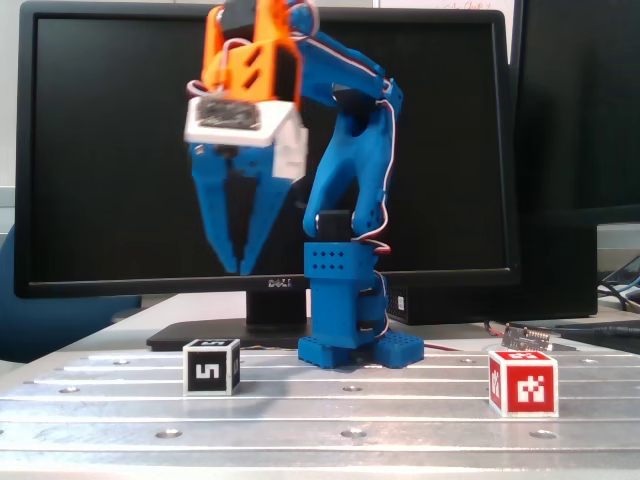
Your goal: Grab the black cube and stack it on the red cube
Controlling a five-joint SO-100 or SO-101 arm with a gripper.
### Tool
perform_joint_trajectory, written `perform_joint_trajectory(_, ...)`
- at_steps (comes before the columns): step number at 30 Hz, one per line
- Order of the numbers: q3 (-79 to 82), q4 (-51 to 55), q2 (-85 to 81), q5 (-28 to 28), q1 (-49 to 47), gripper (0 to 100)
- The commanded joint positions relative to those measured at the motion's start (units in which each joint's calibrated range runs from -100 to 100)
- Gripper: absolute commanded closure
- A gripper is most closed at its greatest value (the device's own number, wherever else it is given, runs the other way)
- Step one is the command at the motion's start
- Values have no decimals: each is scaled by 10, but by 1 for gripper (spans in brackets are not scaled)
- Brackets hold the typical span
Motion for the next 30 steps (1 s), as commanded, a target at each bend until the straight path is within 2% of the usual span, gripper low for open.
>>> perform_joint_trajectory(1, -19, 3, 2, 3, 29, 99)
perform_joint_trajectory(10, 17, -4, 3, 17, 73, 98)
perform_joint_trajectory(24, 91, -4, -4, 22, 98, 69)
perform_joint_trajectory(30, 107, -15, -4, 17, 95, 67)
